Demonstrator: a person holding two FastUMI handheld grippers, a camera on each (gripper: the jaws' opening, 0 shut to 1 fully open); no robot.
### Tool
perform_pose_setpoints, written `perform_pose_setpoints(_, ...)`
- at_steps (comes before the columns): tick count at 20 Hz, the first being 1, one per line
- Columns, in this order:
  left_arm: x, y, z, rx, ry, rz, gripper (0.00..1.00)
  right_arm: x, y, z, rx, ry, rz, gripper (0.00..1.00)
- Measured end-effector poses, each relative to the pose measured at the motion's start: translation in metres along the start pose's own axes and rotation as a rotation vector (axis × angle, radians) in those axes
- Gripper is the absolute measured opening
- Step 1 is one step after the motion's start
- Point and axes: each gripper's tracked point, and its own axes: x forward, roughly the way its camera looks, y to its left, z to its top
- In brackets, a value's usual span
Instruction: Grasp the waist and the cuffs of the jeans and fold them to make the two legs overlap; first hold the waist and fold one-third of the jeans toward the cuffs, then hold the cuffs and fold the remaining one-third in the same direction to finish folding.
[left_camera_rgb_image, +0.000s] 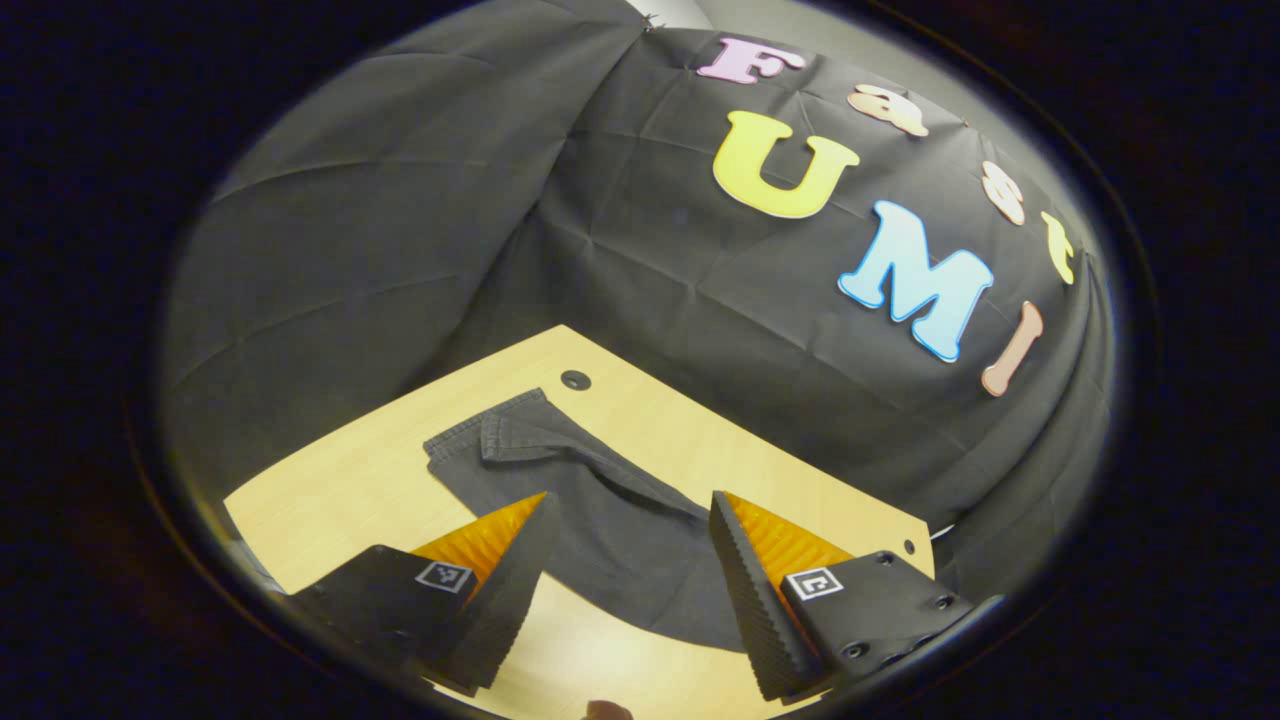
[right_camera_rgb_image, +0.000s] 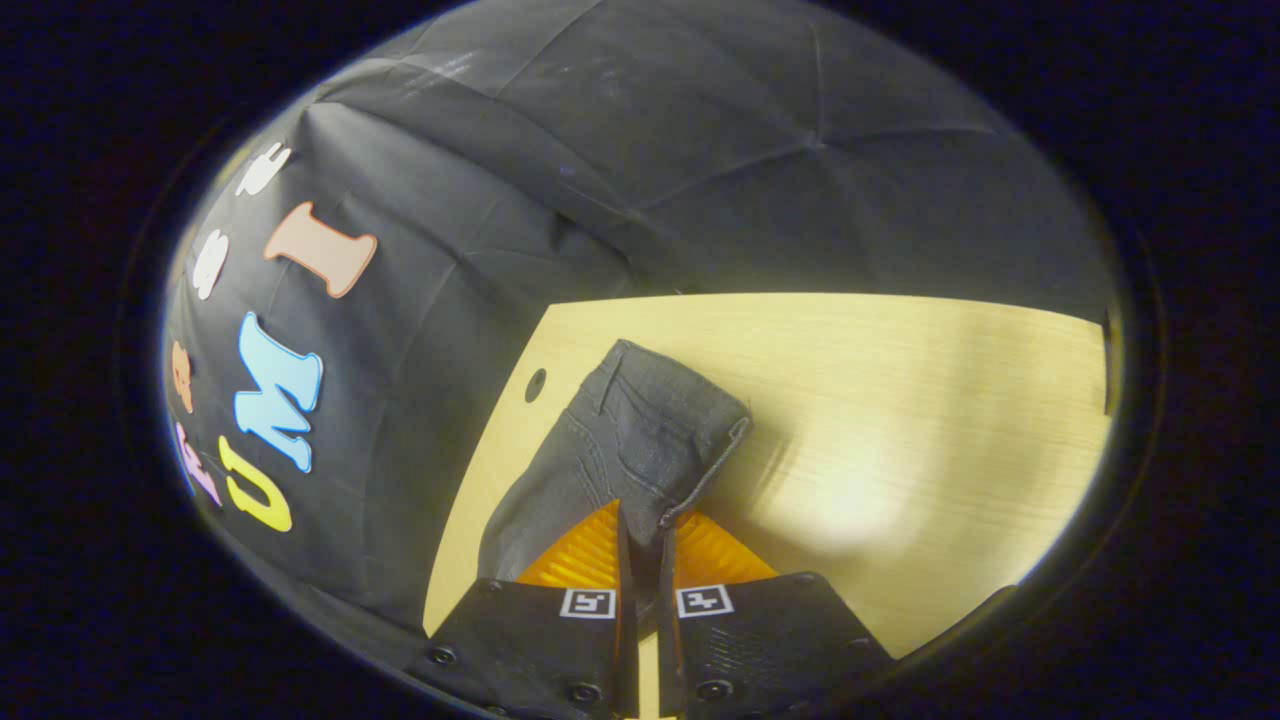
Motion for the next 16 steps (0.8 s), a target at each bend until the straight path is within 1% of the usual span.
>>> perform_pose_setpoints(2,0.002,-0.002,-0.004,0.011,0.008,-0.015,0.98,-0.024,-0.002,0.004,-0.015,-0.048,0.005,0.07)
perform_pose_setpoints(4,0.003,-0.005,-0.007,0.024,0.011,-0.03,0.98,-0.049,0.011,0.013,-0.043,-0.117,0.031,0.07)
perform_pose_setpoints(8,0.007,-0.012,-0.017,0.052,0.039,-0.075,0.98,-0.107,0.065,0.018,-0.183,-0.262,0.122,0.07)
perform_pose_setpoints(10,0.009,-0.014,-0.019,0.067,0.052,-0.095,0.98,-0.127,0.104,0.008,-0.274,-0.335,0.165,0.07)
perform_pose_setpoints(11,0.01,-0.015,-0.018,0.066,0.052,-0.107,0.98,-0.135,0.126,-0.001,-0.331,-0.373,0.182,0.02)
perform_pose_setpoints(12,0.013,-0.017,-0.017,0.062,0.051,-0.125,0.98,-0.142,0.147,-0.011,-0.397,-0.404,0.2,0.01)
perform_pose_setpoints(13,0.015,-0.018,-0.014,0.063,0.049,-0.143,0.98,-0.146,0.167,-0.025,-0.47,-0.433,0.216,0.06)
perform_pose_setpoints(15,0.021,-0.018,-0.01,0.064,0.036,-0.164,0.98,-0.152,0.204,-0.055,-0.629,-0.473,0.24,0.06)
perform_pose_setpoints(16,0.022,-0.018,-0.007,0.06,0.026,-0.173,0.98,-0.151,0.218,-0.069,-0.701,-0.485,0.243,0.11)
